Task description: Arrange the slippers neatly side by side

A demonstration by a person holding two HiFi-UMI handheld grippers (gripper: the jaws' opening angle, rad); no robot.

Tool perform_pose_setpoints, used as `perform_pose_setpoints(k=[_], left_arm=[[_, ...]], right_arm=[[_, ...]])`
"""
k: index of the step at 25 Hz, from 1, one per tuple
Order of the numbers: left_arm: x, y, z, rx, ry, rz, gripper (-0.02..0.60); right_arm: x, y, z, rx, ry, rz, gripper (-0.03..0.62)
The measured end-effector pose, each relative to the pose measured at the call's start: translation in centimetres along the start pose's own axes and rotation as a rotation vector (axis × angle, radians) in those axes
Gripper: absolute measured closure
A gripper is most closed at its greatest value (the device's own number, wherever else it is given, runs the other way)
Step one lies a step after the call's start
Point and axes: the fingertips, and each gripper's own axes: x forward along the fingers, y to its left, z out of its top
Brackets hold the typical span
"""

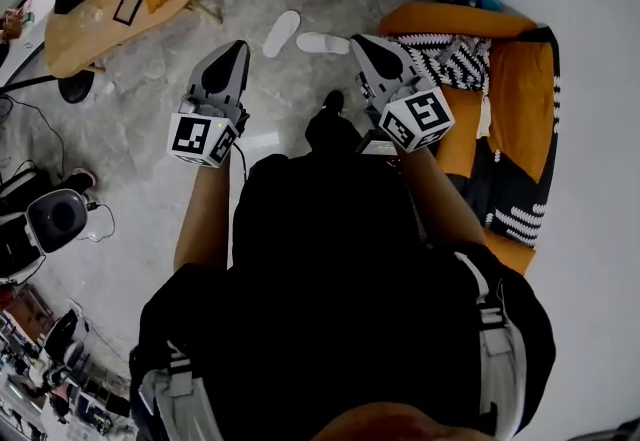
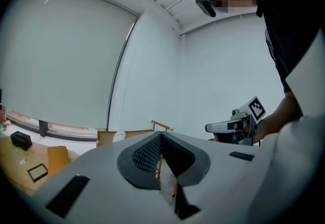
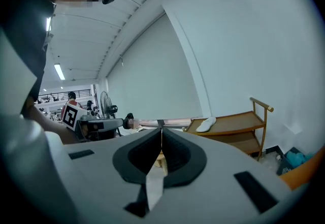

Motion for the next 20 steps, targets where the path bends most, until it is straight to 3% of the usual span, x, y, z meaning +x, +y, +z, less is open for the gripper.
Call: perform_pose_setpoints(k=[5,9,16,20], left_arm=[[4.6,3.7,1.5,0.064,0.024,0.02,0.566],[7.5,6.4,1.8,0.093,0.03,-0.011,0.566],[10.9,12.8,-1.8,0.064,0.08,-0.186,0.566],[11.9,15.1,-5.1,0.12,0.134,-0.307,0.566]], right_arm=[[4.1,-3.9,0.1,0.036,-0.014,-0.002,0.563],[7.4,-6.0,-0.2,0.048,-0.018,-0.052,0.563],[11.9,-8.5,-2.9,0.007,0.0,-0.267,0.563],[13.5,-9.8,-7.6,-0.004,0.061,-0.35,0.563]])
